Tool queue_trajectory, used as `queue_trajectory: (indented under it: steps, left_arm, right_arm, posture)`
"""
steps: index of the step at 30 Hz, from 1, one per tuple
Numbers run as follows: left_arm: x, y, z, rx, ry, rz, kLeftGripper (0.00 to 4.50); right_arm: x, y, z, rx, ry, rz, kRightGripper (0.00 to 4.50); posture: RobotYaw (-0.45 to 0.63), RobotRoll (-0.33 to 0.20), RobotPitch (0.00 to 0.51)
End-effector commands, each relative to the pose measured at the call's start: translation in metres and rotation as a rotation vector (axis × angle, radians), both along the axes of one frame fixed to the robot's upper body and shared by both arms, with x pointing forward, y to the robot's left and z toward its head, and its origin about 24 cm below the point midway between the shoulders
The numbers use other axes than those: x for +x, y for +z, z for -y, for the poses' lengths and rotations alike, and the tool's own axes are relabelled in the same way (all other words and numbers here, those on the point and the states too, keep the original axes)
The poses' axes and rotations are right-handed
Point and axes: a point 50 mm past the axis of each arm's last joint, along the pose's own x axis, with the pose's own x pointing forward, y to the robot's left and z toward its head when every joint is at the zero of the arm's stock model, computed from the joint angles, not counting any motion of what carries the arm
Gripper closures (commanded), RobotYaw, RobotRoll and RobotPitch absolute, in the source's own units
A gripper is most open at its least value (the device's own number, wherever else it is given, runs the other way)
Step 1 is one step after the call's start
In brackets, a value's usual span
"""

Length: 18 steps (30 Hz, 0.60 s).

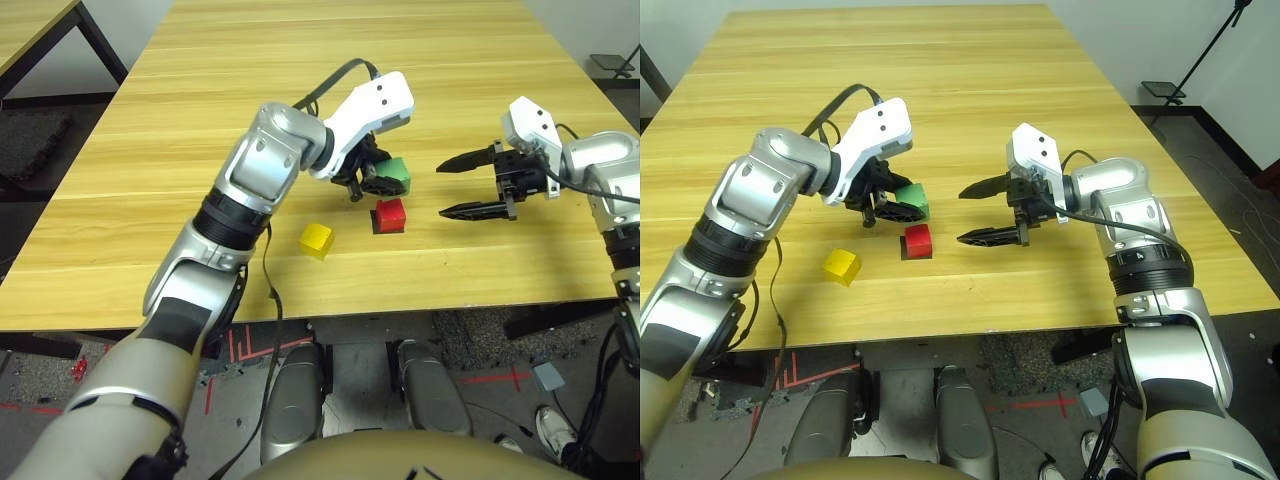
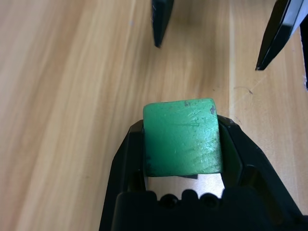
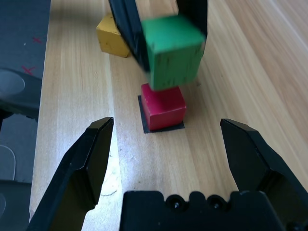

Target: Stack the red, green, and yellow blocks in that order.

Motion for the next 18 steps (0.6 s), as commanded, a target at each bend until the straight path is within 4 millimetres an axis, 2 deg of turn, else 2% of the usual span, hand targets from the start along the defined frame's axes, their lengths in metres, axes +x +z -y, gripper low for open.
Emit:
queue_trajectory:
  steps: [1,7,18]
  left_arm:
    - [0.002,-0.016,0.001,0.054,-0.019,0.019,2.37]
    - [0.002,-0.025,0.006,0.089,-0.061,0.031,2.37]
    - [0.005,-0.022,0.013,0.072,-0.074,0.023,2.37]
  right_arm:
    - [-0.004,0.002,0.002,0.023,-0.012,0.009,0.00]
    - [-0.009,-0.001,0.002,0.027,-0.021,0.002,0.00]
    - [-0.013,-0.004,0.004,0.023,-0.044,-0.003,0.00]
  posture:
    - [0.18,0.040,0.106]
    - [0.17,0.042,0.112]
    - [0.15,0.051,0.121]
